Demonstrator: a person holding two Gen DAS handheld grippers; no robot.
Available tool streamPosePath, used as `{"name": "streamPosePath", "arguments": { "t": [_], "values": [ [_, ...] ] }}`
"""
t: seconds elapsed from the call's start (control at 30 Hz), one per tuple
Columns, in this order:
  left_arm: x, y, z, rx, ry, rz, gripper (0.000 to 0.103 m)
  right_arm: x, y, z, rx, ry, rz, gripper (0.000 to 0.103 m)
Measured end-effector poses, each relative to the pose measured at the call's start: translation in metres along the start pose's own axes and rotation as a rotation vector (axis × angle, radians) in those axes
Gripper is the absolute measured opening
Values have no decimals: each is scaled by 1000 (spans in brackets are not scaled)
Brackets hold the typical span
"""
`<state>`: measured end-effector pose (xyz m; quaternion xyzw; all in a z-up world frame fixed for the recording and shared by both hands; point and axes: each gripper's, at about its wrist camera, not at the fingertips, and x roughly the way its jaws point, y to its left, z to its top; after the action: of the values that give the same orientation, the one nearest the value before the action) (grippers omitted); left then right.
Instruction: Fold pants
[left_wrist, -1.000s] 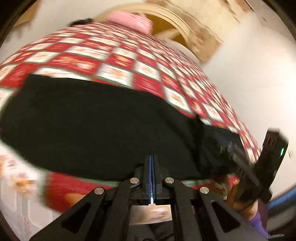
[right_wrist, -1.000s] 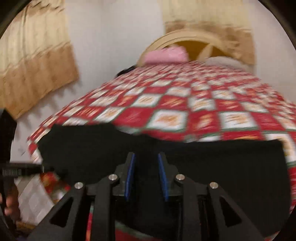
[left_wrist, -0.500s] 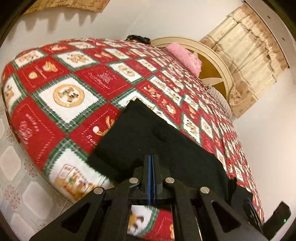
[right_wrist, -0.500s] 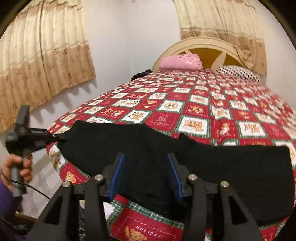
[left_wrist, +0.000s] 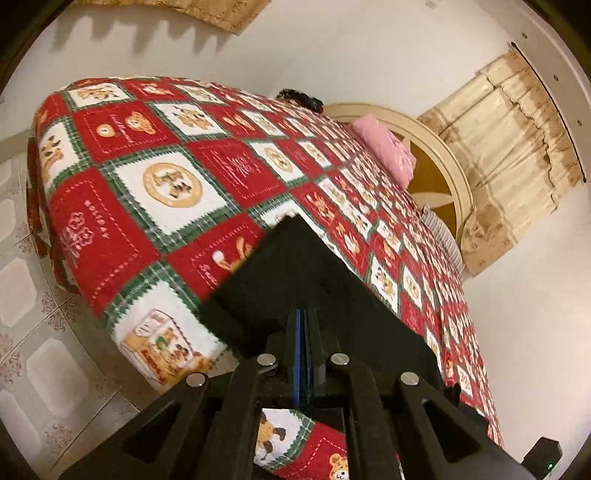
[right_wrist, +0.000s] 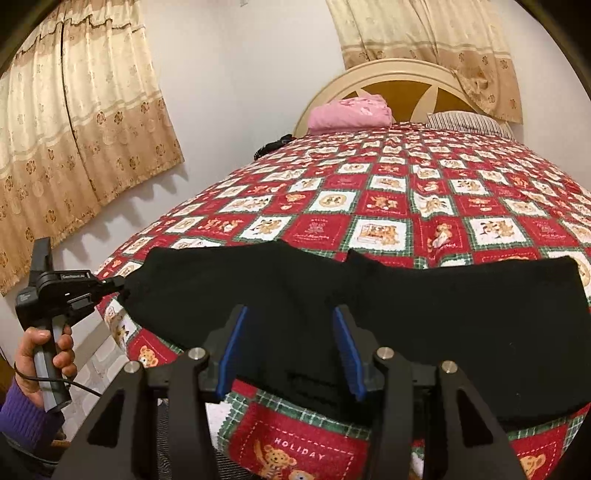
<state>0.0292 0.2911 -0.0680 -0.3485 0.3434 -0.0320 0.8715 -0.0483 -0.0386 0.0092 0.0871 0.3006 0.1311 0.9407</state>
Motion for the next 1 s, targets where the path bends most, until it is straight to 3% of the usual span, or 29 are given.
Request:
{"name": "streamPosePath", "arguments": {
  "t": [0.07, 0.13, 0.2, 0.3, 0.33, 0.63, 0.8, 0.83, 0.87, 0.9, 1.0],
  "values": [
    [5, 4, -2, -8, 3, 23, 51, 0, 0, -1, 4, -1, 2, 51],
    [9, 10, -3, -45, 0, -4, 69, 0, 0, -1, 2, 0, 0, 51],
    [7, 9, -4, -52, -17, 25, 69, 0, -1, -1, 5, 1, -1, 51],
    [4, 5, -2, -30, -55, 174, 69, -1, -4, -1, 13, 2, -2, 51],
    [2, 6, -1, -32, -66, 192, 69, -1, -5, -1, 18, 2, -3, 51],
    [20, 1, 1, -30, -49, 202, 69, 1, -8, -1, 32, 12, 1, 51],
    [18, 4, 0, -58, -59, 161, 69, -3, -11, 0, 47, 0, -7, 51],
    [17, 5, -1, -57, -60, 152, 64, -3, -12, 0, 50, -2, -8, 51],
    [16, 6, -2, -55, -59, 146, 41, -4, -13, 1, 56, -4, -10, 51],
    [19, 8, -3, -56, -33, 105, 27, -4, -14, 1, 64, -7, -10, 51],
    [23, 9, -6, -70, -16, 64, 24, -5, -19, 1, 87, -8, -15, 51]
  ]
}}
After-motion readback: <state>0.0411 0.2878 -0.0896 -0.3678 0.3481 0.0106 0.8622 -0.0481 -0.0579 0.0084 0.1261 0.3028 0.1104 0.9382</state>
